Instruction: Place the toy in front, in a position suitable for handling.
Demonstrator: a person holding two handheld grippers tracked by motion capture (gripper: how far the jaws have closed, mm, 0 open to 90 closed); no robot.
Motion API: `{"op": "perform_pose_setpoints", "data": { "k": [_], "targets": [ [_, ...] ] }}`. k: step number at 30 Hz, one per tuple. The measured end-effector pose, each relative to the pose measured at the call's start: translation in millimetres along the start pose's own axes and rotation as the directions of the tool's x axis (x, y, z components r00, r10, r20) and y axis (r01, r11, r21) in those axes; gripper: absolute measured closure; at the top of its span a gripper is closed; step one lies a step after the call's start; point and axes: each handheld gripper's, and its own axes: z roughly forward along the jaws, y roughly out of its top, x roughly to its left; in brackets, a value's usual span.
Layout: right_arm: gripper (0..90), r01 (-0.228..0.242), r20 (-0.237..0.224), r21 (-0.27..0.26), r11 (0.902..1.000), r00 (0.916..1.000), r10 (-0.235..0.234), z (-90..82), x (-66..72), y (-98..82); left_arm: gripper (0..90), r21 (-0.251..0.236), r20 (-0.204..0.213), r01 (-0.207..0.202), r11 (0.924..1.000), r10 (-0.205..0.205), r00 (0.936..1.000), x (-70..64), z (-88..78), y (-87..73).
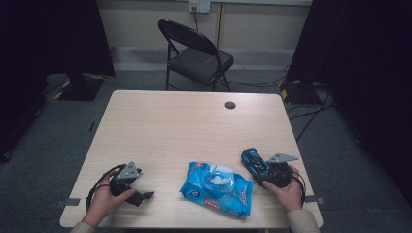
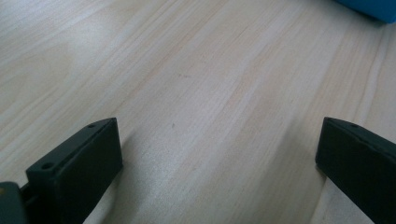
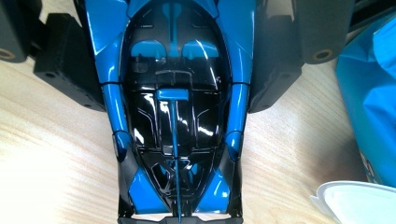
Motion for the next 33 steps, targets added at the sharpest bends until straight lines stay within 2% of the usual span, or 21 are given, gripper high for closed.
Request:
{"op": "perform_pose_setpoints", "data": {
  "k": [4, 15, 16, 21, 33],
  "targets": [
    [24.5, -0.021, -0.009, -0.003, 0.9998, 0.9997, 0.021, -1.1, -0.5, 0.4, 0.0, 0.000, 0.000, 0.000, 1.0000, 0.000, 1.0000, 0.1, 0.1, 0.1],
    [24.5, -0.028, -0.005, -0.033, 0.9991, 0.9996, 0.028, -8.1, -1.5, 8.0, 0.0, 0.000, 0.001, 0.000, 1.0000, 0.000, 1.0000, 0.1, 0.1, 0.1],
    [24.5, -0.041, -0.003, -0.033, 0.9986, 0.9992, 0.041, -7.7, -2.0, 8.3, 0.0, 0.000, 0.000, 0.000, 1.0000, 0.000, 1.0000, 0.1, 0.1, 0.1],
    [24.5, -0.015, 0.014, -0.016, 0.9998, 0.9998, 0.016, -3.3, -0.3, 5.0, 0.0, 0.000, 0.000, 0.000, 1.0000, 0.000, 1.0000, 0.1, 0.1, 0.1],
    [24.2, -0.024, 0.006, -0.025, 0.9994, 0.9997, 0.024, -0.2, -2.0, -1.9, 0.0, 0.000, 0.000, 0.000, 1.0000, 0.000, 1.0000, 0.1, 0.1, 0.1]
  ]
}}
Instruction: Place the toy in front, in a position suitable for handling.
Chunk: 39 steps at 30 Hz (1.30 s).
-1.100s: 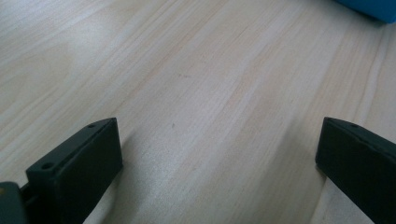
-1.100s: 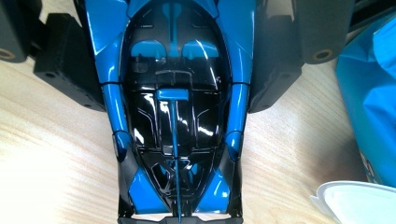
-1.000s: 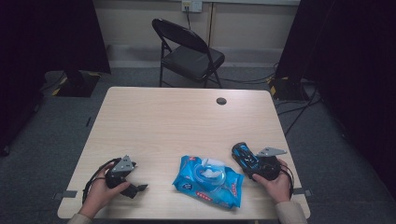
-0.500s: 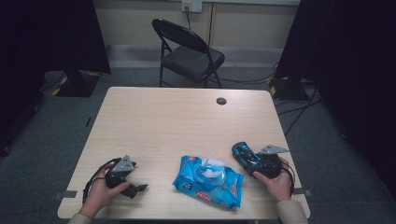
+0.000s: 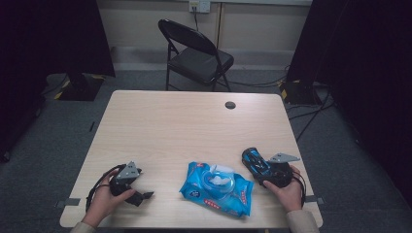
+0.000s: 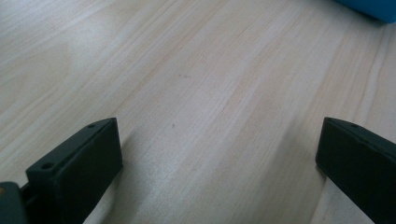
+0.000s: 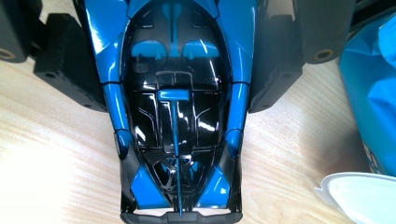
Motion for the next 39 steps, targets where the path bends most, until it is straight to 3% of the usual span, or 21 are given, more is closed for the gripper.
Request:
{"op": "perform_pose_setpoints", "data": {
  "k": [4, 8, 12, 16, 19, 23, 34, 35, 39],
  "targets": [
    [23.5, 0.010, 0.003, -0.001, 1.0000, 0.9999, -0.010, 1.0, 0.3, -0.3, 0.0, 0.000, 0.000, 0.000, 1.0000, 0.000, 1.0000, 0.0, 0.0, 0.0],
    [15.4, 0.011, 0.027, -0.037, 0.9992, 0.9996, -0.010, -1.5, 3.1, 9.0, 0.0, -0.001, 0.000, 0.000, 1.0000, 0.000, 1.0000, 0.0, 0.1, 0.0],
    [15.6, 0.029, 0.048, -0.009, 0.9995, 0.9985, -0.029, 6.3, 5.6, 20.9, 0.0, 0.000, 0.000, 0.000, 1.0000, 0.000, 1.0000, 0.0, 0.0, 0.0],
    [17.9, 0.023, 0.023, 0.037, 0.9990, 0.9994, -0.024, 22.4, 6.5, 28.1, 0.0, 0.000, 0.001, 0.000, 1.0000, 0.000, 1.0000, 0.0, 0.0, 0.0],
    [20.7, -0.008, 0.034, 0.072, 0.9974, 0.9994, 0.006, 32.5, 5.7, 35.3, 0.0, -0.001, 0.001, 0.000, 1.0000, 0.000, 1.0000, 0.0, 0.0, 0.0],
    [20.2, -0.009, 0.032, 0.076, 0.9971, 0.9995, 0.006, 36.4, 5.1, 39.3, 0.0, -0.001, 0.001, 0.001, 1.0000, -0.001, 1.0000, 0.0, 0.1, 0.0],
    [25.5, -0.027, 0.054, 0.040, 0.9989, 0.9982, 0.024, 40.4, 6.7, 42.7, 0.0, 0.000, 0.001, 0.000, 1.0000, 0.000, 1.0000, 0.1, 0.0, 0.0],
    [25.5, -0.033, 0.045, 0.012, 0.9994, 0.9985, 0.032, 36.7, 5.3, 43.2, 0.0, -0.001, 0.001, 0.000, 1.0000, 0.000, 1.0000, 0.1, 0.0, 0.0],
    [25.6, -0.068, 0.019, -0.016, 0.9976, 0.9975, 0.068, 28.5, 0.6, 47.3, 0.0, -0.002, 0.001, 0.001, 1.0000, -0.001, 1.0000, 0.0, 0.1, 0.0]
  ]
}}
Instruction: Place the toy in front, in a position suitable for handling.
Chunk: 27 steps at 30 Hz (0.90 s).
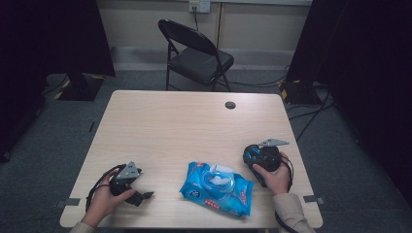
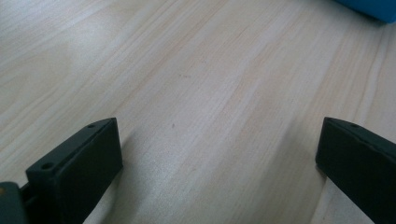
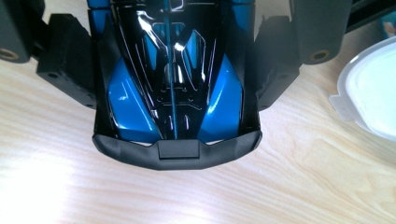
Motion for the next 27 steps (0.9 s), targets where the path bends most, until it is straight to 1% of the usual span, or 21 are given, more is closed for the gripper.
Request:
{"op": "perform_pose_setpoints", "data": {
  "k": [3, 4, 5, 9, 10, 12, 13, 14, 16, 17, 18, 20, 21, 22, 23, 24, 25, 27],
  "targets": [
    [25.7, 0.003, -0.004, -0.010, 0.9999, 1.0000, -0.003, -3.1, -0.7, 2.2, 0.0, 0.000, 0.000, 0.000, 1.0000, 0.000, 1.0000, 0.0, 0.0, 0.0],
    [25.7, -0.003, -0.006, -0.029, 0.9996, 1.0000, 0.003, -6.2, -1.2, 3.7, 0.0, 0.001, 0.000, -0.001, 1.0000, 0.001, 1.0000, 0.0, 0.0, 0.0],
    [25.7, -0.003, -0.006, -0.029, 0.9996, 1.0000, 0.003, -6.2, -1.2, 3.7, 0.0, 0.001, 0.000, -0.001, 1.0000, 0.001, 1.0000, 0.0, 0.0, 0.0],
    [25.7, -0.011, -0.018, -0.067, 0.9977, 0.9998, 0.010, -13.0, -1.5, 7.7, 0.0, 0.001, 0.000, -0.001, 1.0000, 0.001, 1.0000, 0.0, 0.0, 0.0],
    [25.7, -0.020, -0.016, -0.093, 0.9955, 0.9997, 0.018, -16.3, -1.6, 10.1, 0.0, 0.001, -0.001, -0.001, 1.0000, 0.001, 1.0000, 0.1, -0.1, 0.0],
    [25.7, -0.022, -0.020, -0.099, 0.9948, 0.9996, 0.020, -17.3, -1.6, 11.2, 0.0, 0.001, 0.000, -0.001, 1.0000, 0.001, 1.0000, 0.0, 0.0, 0.0],
    [25.7, -0.020, -0.020, -0.110, 0.9937, 0.9996, 0.018, -18.4, -1.3, 12.8, 0.0, 0.001, 0.000, -0.001, 1.0000, 0.001, 1.0000, 0.0, 0.0, 0.0],
    [25.7, -0.015, -0.025, -0.113, 0.9935, 0.9996, 0.012, -19.5, -0.5, 15.4, 0.0, 0.001, -0.001, -0.001, 1.0000, 0.001, 1.0000, 0.0, -0.1, 0.0],
    [25.7, -0.011, -0.022, -0.127, 0.9918, 0.9997, 0.008, -21.4, 0.9, 19.6, 0.0, 0.000, 0.000, -0.001, 1.0000, 0.001, 1.0000, 0.0, 0.0, 0.0],
    [25.7, -0.010, -0.034, -0.131, 0.9914, 0.9994, 0.006, -22.3, 1.0, 22.2, 0.0, 0.001, 0.000, -0.001, 1.0000, 0.001, 1.0000, 0.0, 0.0, 0.0],
    [25.7, -0.012, -0.043, -0.149, 0.9888, 0.9990, 0.005, -24.4, 1.9, 27.9, 0.0, 0.001, 0.000, -0.001, 1.0000, 0.001, 1.0000, 0.1, -0.1, 0.0],
    [25.7, -0.011, -0.045, -0.154, 0.9880, 0.9990, 0.004, -24.8, 2.5, 30.5, 0.0, 0.001, 0.000, -0.001, 1.0000, 0.001, 1.0000, 0.1, 0.0, 0.0],
    [25.7, 0.004, -0.047, -0.156, 0.9877, 0.9988, -0.011, -24.6, 4.0, 39.4, 0.0, 0.001, 0.000, -0.001, 1.0000, 0.001, 1.0000, 0.1, 0.0, 0.0],
    [25.7, 0.004, -0.047, -0.156, 0.9877, 0.9988, -0.011, -24.6, 4.0, 39.4, 0.0, 0.001, 0.000, -0.002, 1.0000, 0.002, 1.0000, 0.1, 0.0, 0.0],
    [25.7, 0.010, -0.054, -0.156, 0.9876, 0.9984, -0.018, -22.7, 4.8, 47.5, 0.0, 0.001, 0.000, -0.002, 1.0000, 0.002, 1.0000, 0.1, 0.0, 0.0],
    [25.7, 0.010, -0.054, -0.156, 0.9876, 0.9984, -0.018, -22.7, 4.8, 47.5, 0.0, 0.001, 0.000, -0.001, 1.0000, 0.001, 1.0000, 0.1, 0.0, 0.0],
    [25.7, 0.015, -0.051, -0.161, 0.9868, 0.9984, -0.024, -20.5, 5.1, 51.3, 0.0, 0.000, 0.000, -0.001, 1.0000, 0.001, 1.0000, 0.0, 0.0, 0.0],
    [25.7, 0.014, -0.064, -0.161, 0.9868, 0.9977, -0.025, -14.8, 5.7, 58.5, 0.0, 0.001, -0.001, -0.001, 1.0000, 0.001, 1.0000, 0.0, 0.0, 0.0]
  ]
}}
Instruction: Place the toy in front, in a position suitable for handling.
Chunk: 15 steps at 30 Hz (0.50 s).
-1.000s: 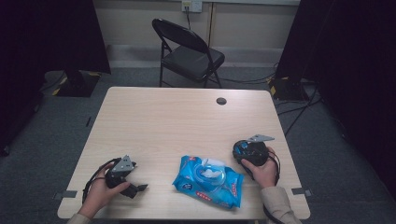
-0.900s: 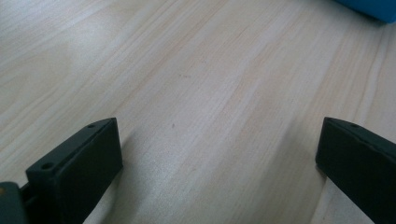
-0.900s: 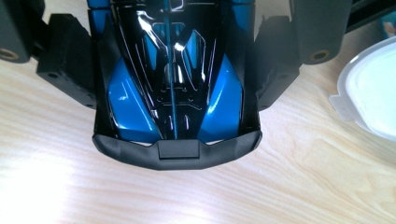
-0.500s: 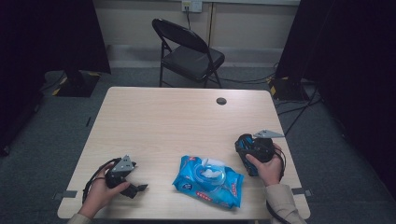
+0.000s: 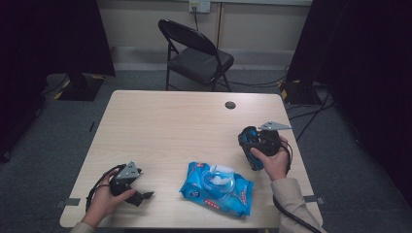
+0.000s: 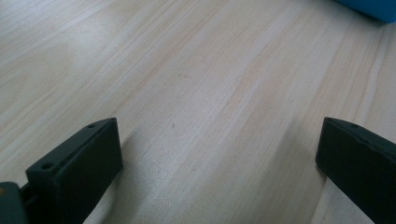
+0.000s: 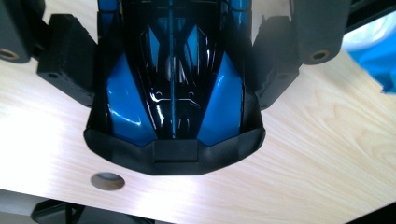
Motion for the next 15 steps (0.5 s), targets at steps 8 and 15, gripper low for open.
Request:
{"op": "perform_pose_setpoints", "data": {
  "k": [8, 15],
  "targets": [
    [25.7, 0.020, -0.057, 0.027, 0.9994, 0.9982, -0.019, 38.6, 4.3, 12.4, 0.0, -0.001, 0.001, 0.001, 1.0000, -0.001, 1.0000, 0.0, 0.0, 0.0],
    [25.7, 0.048, -0.103, 0.065, 0.9967, 0.9938, -0.041, 72.0, 10.1, 12.9, 0.0, -0.001, 0.000, 0.001, 1.0000, -0.001, 1.0000, 0.0, 0.1, 0.0]
  ]
}}
